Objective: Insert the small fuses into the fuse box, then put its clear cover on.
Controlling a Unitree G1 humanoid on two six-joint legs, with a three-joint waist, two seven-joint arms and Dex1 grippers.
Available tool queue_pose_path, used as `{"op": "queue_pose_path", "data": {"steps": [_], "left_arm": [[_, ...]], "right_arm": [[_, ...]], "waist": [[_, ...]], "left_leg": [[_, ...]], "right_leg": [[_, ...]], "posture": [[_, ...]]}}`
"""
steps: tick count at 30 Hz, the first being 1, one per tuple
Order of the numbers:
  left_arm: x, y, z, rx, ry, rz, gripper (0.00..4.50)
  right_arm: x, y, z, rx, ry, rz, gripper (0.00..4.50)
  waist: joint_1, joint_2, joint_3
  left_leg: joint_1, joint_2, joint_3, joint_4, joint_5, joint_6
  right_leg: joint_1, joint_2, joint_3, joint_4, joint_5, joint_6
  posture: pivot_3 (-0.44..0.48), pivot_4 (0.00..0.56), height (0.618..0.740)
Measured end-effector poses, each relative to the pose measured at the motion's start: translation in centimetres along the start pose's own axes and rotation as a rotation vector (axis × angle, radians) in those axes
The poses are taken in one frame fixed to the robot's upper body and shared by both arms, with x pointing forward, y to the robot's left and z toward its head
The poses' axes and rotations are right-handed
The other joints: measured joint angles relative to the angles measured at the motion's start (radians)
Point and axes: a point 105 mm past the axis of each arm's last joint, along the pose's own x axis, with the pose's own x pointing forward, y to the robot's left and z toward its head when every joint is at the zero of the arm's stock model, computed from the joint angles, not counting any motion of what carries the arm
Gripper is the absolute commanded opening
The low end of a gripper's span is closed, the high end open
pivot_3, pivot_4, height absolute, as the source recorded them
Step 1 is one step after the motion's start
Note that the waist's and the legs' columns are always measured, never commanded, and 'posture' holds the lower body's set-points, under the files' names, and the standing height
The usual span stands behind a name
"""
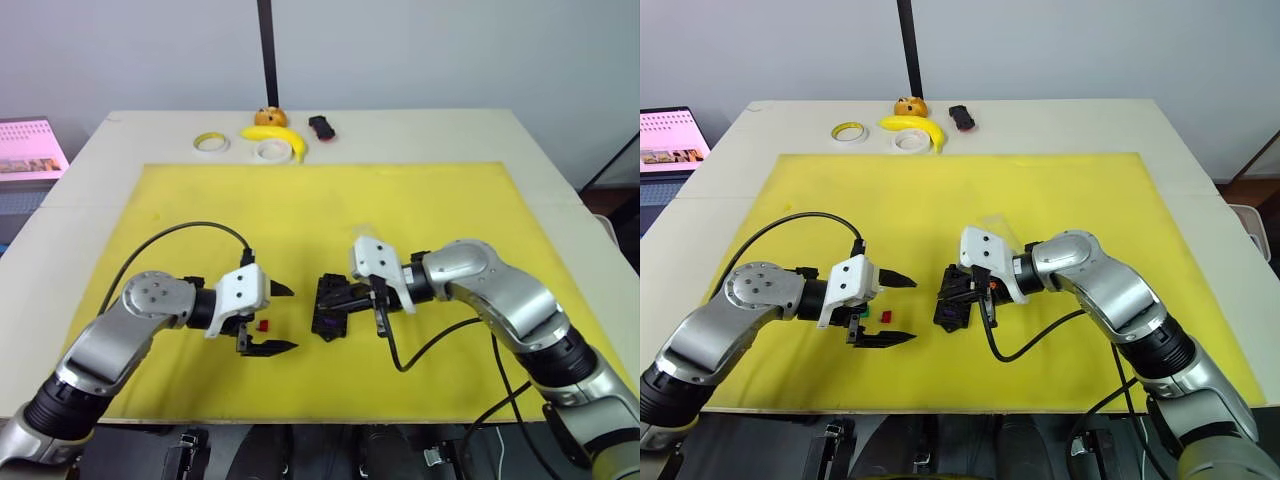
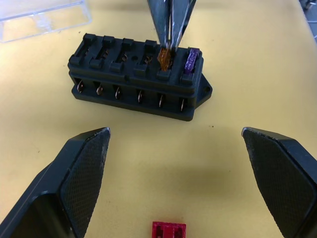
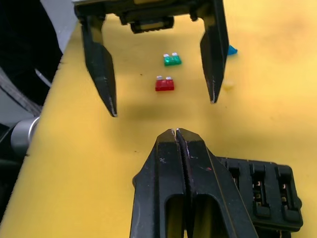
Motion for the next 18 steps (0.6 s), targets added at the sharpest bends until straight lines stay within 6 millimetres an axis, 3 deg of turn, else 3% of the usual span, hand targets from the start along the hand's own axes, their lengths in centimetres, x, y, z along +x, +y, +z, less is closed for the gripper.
{"op": "queue_pose_path", "data": {"steps": [18], "left_arm": [[0.0, 0.1, -0.1, -0.004, 0.002, 0.003, 4.50]], "right_arm": [[0.4, -0.3, -2.4, 0.023, 0.015, -0.004, 0.03]], "waist": [[0.000, 0.000, 0.000]], "left_leg": [[0.001, 0.000, 0.000, 0.000, 0.000, 0.000]], "right_leg": [[0.001, 0.000, 0.000, 0.000, 0.000, 0.000]], "posture": [[0.000, 0.150, 0.740]]}}
